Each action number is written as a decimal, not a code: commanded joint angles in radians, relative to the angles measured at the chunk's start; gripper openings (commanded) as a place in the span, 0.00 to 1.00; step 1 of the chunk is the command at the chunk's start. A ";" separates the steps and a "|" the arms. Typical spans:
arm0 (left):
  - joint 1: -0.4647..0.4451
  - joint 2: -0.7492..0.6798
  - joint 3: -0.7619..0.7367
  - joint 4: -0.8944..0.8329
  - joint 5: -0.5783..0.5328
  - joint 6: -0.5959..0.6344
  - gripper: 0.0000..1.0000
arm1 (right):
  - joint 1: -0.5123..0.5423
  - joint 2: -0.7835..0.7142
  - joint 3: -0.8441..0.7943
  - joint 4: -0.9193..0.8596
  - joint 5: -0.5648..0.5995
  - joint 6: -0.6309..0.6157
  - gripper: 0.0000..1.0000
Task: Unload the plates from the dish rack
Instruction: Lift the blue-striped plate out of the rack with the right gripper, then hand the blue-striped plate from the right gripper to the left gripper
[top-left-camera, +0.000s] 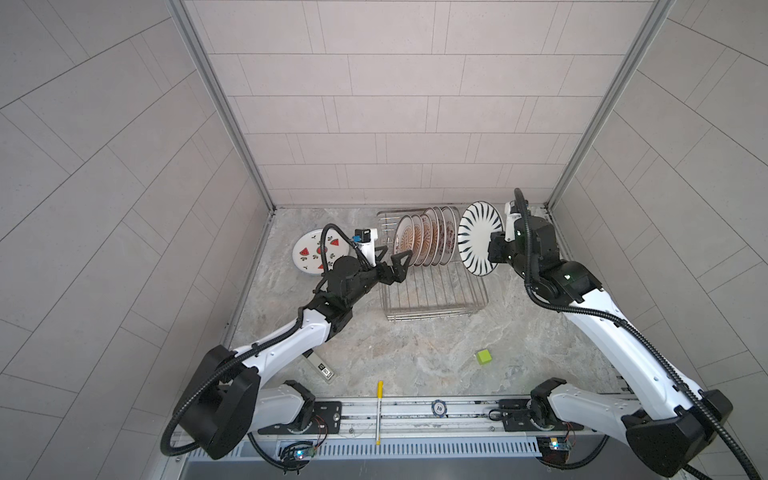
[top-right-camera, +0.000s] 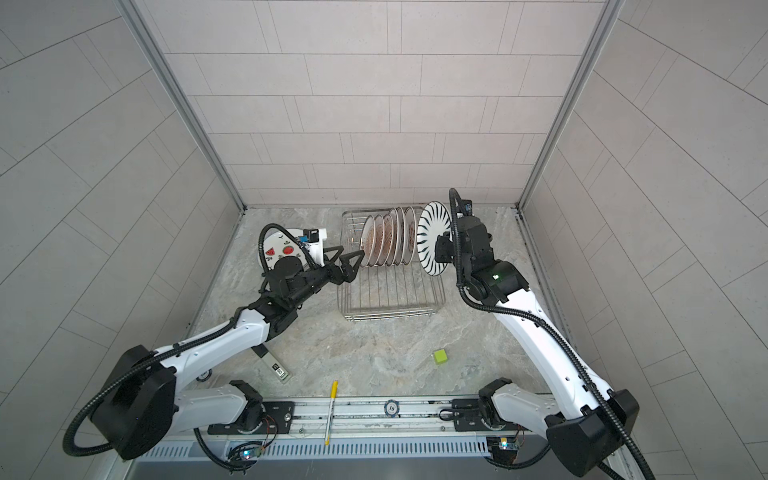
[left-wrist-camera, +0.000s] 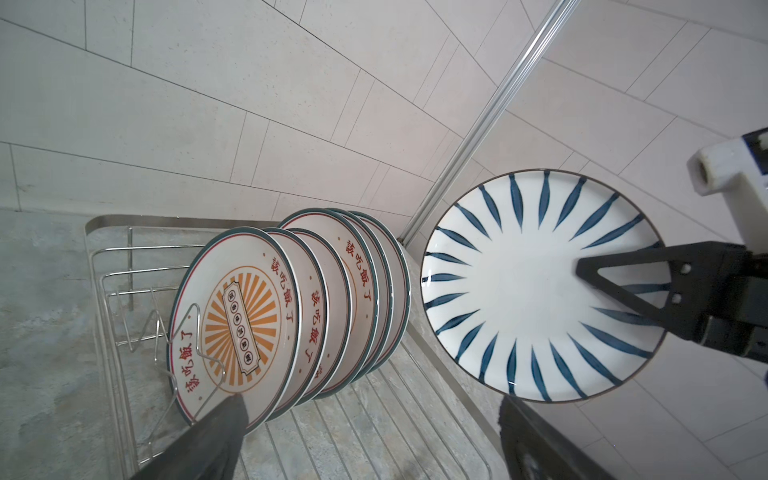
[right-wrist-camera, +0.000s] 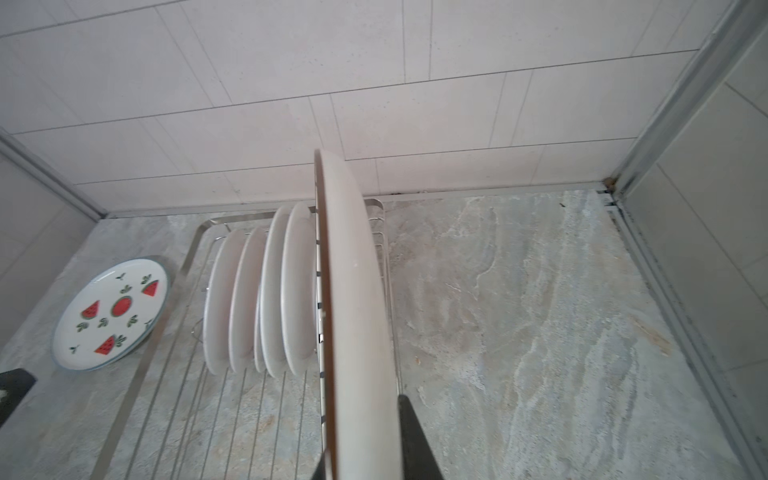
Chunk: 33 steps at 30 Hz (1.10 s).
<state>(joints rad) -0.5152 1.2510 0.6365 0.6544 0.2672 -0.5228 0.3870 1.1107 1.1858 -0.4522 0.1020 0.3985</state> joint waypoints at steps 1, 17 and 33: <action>0.059 -0.003 -0.043 0.172 0.133 -0.119 0.99 | -0.002 -0.059 -0.011 0.177 -0.132 0.031 0.02; 0.069 0.048 -0.096 0.346 0.248 -0.197 0.95 | -0.011 -0.030 -0.083 0.396 -0.497 0.103 0.01; 0.068 0.118 -0.130 0.580 0.301 -0.341 0.88 | 0.013 0.093 -0.125 0.695 -0.728 0.229 0.00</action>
<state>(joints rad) -0.4454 1.3468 0.5137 1.1236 0.5323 -0.8124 0.3882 1.2160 1.0389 0.0288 -0.5507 0.5880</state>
